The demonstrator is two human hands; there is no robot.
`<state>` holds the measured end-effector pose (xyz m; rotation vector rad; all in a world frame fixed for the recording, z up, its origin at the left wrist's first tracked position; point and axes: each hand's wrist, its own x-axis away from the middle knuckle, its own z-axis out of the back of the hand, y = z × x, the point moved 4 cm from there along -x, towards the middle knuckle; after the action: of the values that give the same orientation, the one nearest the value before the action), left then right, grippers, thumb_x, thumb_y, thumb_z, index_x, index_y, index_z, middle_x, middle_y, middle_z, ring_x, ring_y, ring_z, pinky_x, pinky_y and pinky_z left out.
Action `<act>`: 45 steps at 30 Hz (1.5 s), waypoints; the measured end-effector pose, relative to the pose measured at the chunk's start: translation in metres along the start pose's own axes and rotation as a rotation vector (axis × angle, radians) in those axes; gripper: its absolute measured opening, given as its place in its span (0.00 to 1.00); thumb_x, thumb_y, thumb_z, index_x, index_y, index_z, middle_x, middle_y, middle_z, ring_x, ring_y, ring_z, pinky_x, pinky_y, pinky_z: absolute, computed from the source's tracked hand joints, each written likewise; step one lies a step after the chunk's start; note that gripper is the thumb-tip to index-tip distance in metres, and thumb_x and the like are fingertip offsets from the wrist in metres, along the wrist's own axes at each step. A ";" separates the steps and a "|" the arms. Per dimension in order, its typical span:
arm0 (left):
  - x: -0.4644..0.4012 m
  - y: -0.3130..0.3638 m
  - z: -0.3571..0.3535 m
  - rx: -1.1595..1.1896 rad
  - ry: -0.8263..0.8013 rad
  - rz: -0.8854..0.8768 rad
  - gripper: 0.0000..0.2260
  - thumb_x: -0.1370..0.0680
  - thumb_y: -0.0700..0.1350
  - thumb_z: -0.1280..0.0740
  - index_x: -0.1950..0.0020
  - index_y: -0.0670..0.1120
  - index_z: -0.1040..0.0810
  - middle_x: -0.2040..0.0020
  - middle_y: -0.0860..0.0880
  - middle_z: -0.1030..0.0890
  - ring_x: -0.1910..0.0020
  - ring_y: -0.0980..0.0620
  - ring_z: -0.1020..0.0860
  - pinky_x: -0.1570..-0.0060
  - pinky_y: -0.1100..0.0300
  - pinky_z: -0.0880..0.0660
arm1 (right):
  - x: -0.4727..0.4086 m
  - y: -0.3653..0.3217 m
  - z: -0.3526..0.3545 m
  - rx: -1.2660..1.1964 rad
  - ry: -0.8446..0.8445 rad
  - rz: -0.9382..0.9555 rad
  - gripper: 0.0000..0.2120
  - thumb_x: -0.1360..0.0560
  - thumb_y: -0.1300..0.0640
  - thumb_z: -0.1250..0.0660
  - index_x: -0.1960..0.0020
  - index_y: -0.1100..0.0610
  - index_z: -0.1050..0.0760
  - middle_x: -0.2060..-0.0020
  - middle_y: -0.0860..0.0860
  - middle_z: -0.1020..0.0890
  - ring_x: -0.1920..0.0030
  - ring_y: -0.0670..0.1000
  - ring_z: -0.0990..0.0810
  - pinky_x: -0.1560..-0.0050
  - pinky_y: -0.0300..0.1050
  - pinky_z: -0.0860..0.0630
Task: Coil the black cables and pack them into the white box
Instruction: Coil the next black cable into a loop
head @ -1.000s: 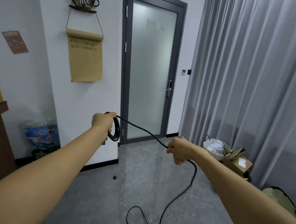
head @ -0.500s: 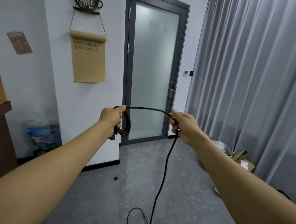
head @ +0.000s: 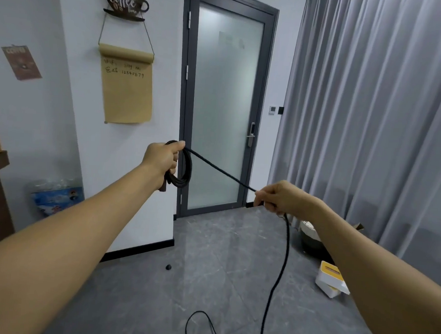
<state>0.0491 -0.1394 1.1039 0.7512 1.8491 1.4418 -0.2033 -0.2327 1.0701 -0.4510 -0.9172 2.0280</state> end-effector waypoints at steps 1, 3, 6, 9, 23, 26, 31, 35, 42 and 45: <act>0.001 -0.003 -0.003 0.004 -0.007 0.016 0.15 0.22 0.42 0.35 0.68 0.47 0.34 0.83 0.56 0.38 0.84 0.59 0.42 0.82 0.68 0.42 | -0.004 -0.001 0.007 0.056 0.175 0.029 0.14 0.21 0.53 0.38 0.56 0.62 0.20 0.74 0.50 0.27 0.78 0.43 0.32 0.73 0.33 0.32; 0.002 -0.010 -0.007 0.040 -0.007 0.057 0.14 0.21 0.43 0.35 0.66 0.47 0.33 0.83 0.56 0.37 0.84 0.58 0.42 0.82 0.68 0.42 | -0.010 -0.002 0.017 0.093 0.430 0.065 0.14 0.23 0.52 0.35 0.58 0.61 0.19 0.75 0.49 0.26 0.76 0.45 0.31 0.65 0.40 0.26; 0.000 -0.009 -0.002 0.159 0.048 0.099 0.12 0.21 0.42 0.36 0.65 0.46 0.31 0.82 0.56 0.37 0.85 0.58 0.42 0.83 0.68 0.42 | -0.012 0.001 0.014 0.051 0.445 0.096 0.16 0.25 0.49 0.33 0.60 0.61 0.18 0.76 0.51 0.26 0.76 0.46 0.32 0.69 0.36 0.29; -0.006 -0.006 0.016 0.191 0.158 0.115 0.13 0.22 0.42 0.36 0.67 0.46 0.32 0.83 0.55 0.36 0.86 0.58 0.41 0.82 0.69 0.42 | -0.010 0.011 0.007 -0.016 0.375 0.095 0.16 0.24 0.49 0.34 0.58 0.62 0.18 0.76 0.51 0.27 0.78 0.45 0.35 0.76 0.32 0.36; 0.002 -0.010 0.007 -0.371 0.131 -0.264 0.15 0.18 0.49 0.44 0.65 0.46 0.36 0.69 0.49 0.33 0.72 0.51 0.35 0.69 0.59 0.36 | -0.007 -0.060 -0.054 0.559 0.216 0.406 0.15 0.23 0.54 0.37 0.60 0.64 0.21 0.65 0.56 0.18 0.65 0.55 0.22 0.60 0.48 0.21; 0.012 -0.013 -0.008 -0.393 -0.031 -0.263 0.13 0.18 0.48 0.45 0.62 0.46 0.35 0.68 0.49 0.32 0.71 0.52 0.34 0.67 0.59 0.34 | 0.005 -0.091 -0.056 0.432 0.203 0.527 0.14 0.22 0.53 0.37 0.58 0.62 0.21 0.72 0.48 0.24 0.73 0.42 0.27 0.68 0.36 0.28; 0.029 -0.017 -0.022 -0.462 -0.255 -0.196 0.12 0.17 0.48 0.45 0.54 0.42 0.30 0.67 0.48 0.26 0.72 0.54 0.26 0.72 0.67 0.30 | 0.011 -0.108 -0.042 0.224 0.262 0.544 0.16 0.21 0.54 0.38 0.57 0.65 0.21 0.74 0.49 0.27 0.79 0.38 0.33 0.75 0.31 0.37; 0.039 -0.027 -0.030 -0.187 -0.441 -0.008 0.13 0.17 0.50 0.47 0.48 0.42 0.29 0.69 0.49 0.25 0.73 0.54 0.25 0.68 0.63 0.27 | 0.009 -0.101 -0.032 0.138 0.316 0.510 0.16 0.21 0.53 0.39 0.60 0.63 0.21 0.77 0.45 0.33 0.79 0.42 0.34 0.75 0.31 0.39; 0.056 -0.025 -0.044 0.039 -0.651 0.125 0.17 0.18 0.54 0.49 0.61 0.45 0.35 0.75 0.53 0.35 0.77 0.56 0.35 0.69 0.64 0.28 | -0.001 -0.079 -0.021 0.011 0.353 0.381 0.18 0.21 0.48 0.40 0.66 0.55 0.27 0.75 0.49 0.34 0.75 0.46 0.38 0.72 0.38 0.41; 0.060 -0.027 -0.047 0.090 -0.703 0.193 0.18 0.18 0.56 0.48 0.61 0.45 0.32 0.76 0.55 0.38 0.79 0.58 0.39 0.71 0.65 0.30 | -0.003 -0.070 -0.018 -0.054 0.359 0.332 0.20 0.23 0.46 0.37 0.68 0.57 0.27 0.77 0.49 0.34 0.75 0.47 0.38 0.72 0.39 0.39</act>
<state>-0.0254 -0.1268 1.0766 1.3110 1.3210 1.0122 -0.1518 -0.2008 1.1105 -1.0165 -0.7099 2.1201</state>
